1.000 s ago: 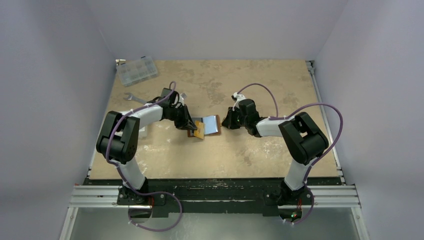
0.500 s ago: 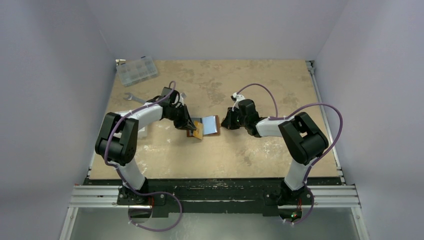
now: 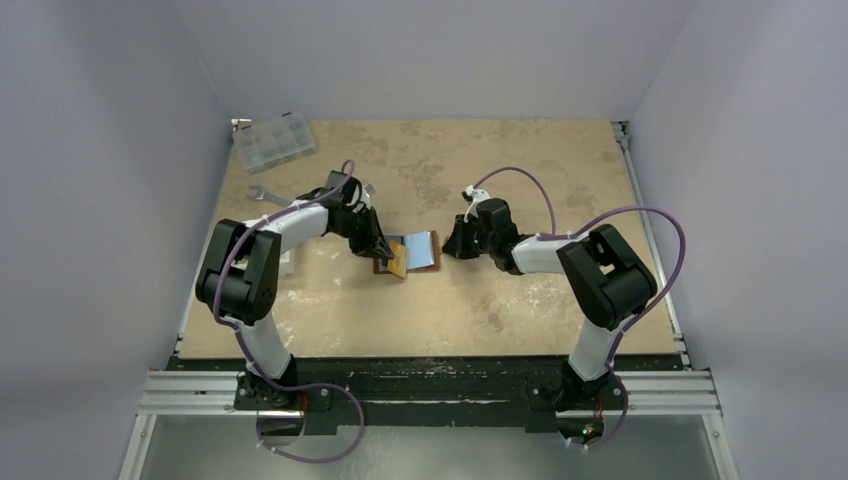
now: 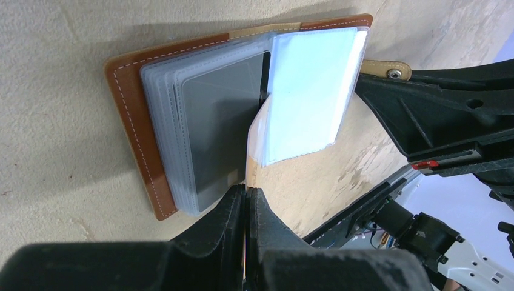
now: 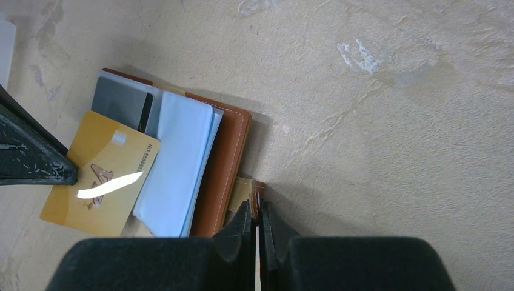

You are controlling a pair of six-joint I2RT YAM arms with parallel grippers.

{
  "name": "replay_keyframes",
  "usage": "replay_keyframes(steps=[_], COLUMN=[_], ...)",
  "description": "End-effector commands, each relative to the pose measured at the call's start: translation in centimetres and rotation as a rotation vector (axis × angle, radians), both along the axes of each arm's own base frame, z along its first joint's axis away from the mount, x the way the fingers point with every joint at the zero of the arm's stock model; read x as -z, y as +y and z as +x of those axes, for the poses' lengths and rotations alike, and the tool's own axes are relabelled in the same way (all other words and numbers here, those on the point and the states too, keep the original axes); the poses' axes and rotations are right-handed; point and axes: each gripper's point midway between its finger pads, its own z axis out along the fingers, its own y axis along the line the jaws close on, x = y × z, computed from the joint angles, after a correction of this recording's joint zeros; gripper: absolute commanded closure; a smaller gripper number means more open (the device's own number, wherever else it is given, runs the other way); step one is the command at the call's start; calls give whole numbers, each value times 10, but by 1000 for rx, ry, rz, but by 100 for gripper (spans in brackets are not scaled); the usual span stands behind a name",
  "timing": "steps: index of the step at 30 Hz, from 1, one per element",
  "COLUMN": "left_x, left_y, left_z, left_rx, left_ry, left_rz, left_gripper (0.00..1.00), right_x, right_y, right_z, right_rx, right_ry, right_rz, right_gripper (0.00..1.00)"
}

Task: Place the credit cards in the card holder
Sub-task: Insert the credit card into the card holder.

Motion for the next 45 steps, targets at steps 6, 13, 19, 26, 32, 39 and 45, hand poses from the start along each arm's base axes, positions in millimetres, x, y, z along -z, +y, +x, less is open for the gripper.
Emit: replay_keyframes(steps=[6,13,19,26,32,39,45], left_x=[-3,0,3,4,3,-3,-11], left_y=[-6,-9,-14,-14,-10,-13,-15], left_z=[5,7,10,7,0,-3,-2], left_rx=[50,76,83,82,81,77,83], left_ry=[-12,-35,-51,-52,-46,-52,-67], left_rz=[-19,-46,-94,-109,-92,-123,-139], left_gripper=[100,100,100,100,100,100,100], right_x=[-19,-20,-20,-31,-53,-50,-65], right_y=[7,7,7,8,14,14,16], right_z=[6,6,6,1,-4,-1,-8], right_rx=[-12,-13,-12,-2,-14,6,-7], right_ry=[-40,-39,-43,-38,-72,-94,-133], right_rz=[35,38,38,79,158,138,165], right_gripper=[100,100,100,79,44,25,19])
